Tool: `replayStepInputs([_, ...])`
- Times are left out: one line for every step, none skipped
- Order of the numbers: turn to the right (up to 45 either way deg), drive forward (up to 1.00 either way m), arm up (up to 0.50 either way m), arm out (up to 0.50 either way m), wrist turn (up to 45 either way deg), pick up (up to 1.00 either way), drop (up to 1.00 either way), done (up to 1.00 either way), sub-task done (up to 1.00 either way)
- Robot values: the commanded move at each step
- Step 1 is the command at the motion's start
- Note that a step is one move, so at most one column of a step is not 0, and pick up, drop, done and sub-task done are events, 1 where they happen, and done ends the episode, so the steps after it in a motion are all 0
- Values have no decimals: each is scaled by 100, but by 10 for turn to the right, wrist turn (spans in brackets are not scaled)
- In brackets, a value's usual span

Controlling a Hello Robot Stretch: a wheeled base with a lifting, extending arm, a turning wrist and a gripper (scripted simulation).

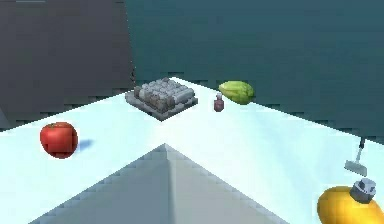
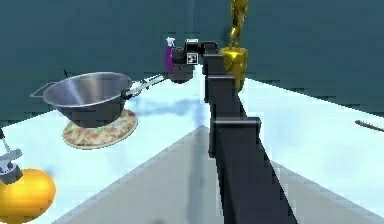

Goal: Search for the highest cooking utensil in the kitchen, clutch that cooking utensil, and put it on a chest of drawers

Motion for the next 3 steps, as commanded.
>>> replayStepInputs([0,0,0,0,-450,0,0,0,0])
replayStepInputs([0,0,0,0,-270,0,0,0,0])
replayStepInputs([0,0,0,-46,0,0,0,0,0])
